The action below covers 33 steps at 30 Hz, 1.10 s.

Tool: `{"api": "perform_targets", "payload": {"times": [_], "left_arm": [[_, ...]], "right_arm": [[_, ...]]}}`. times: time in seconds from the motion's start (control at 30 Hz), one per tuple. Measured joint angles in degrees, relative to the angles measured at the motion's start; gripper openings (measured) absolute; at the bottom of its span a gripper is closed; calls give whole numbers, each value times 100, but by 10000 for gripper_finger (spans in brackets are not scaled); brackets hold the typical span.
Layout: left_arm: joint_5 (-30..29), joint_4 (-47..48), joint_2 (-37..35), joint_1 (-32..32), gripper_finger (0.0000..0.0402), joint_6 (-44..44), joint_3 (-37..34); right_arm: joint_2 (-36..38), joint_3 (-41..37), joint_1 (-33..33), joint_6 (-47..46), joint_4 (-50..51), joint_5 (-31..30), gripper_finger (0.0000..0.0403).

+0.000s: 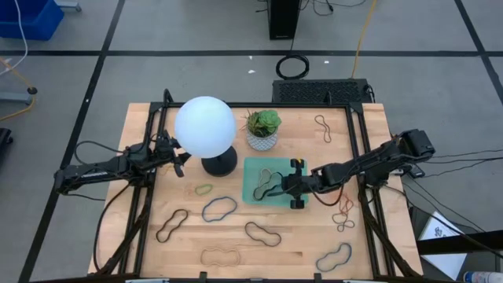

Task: Pick and place rubber bands into bin
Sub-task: Put the top right blue rubber band into the blue bin, then adjust the blue bin

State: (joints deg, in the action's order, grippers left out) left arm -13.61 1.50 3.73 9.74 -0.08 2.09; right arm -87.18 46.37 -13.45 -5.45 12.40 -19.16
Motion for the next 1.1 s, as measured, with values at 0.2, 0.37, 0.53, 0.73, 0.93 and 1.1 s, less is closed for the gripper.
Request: {"api": "perform_targets", "payload": {"times": [0.2,0.37,0.53,0.73,0.93,1.1], "left_arm": [[0,0,1,-2,186,2,0],[0,2,2,-2,186,24,0],[0,0,0,-2,186,35,0],[0,0,0,-1,186,35,0],[0,0,0,0,186,31,0],[0,0,1,-1,186,22,0]], "right_arm": [[155,0,-17,138,-16,2,11],[168,-2,-17,30,-49,-2,11],[168,-2,-17,15,-36,0,13],[168,-2,-17,13,-23,0,29],[168,-2,-17,13,-11,0,69],[212,-2,-20,14,156,2,100]]}}
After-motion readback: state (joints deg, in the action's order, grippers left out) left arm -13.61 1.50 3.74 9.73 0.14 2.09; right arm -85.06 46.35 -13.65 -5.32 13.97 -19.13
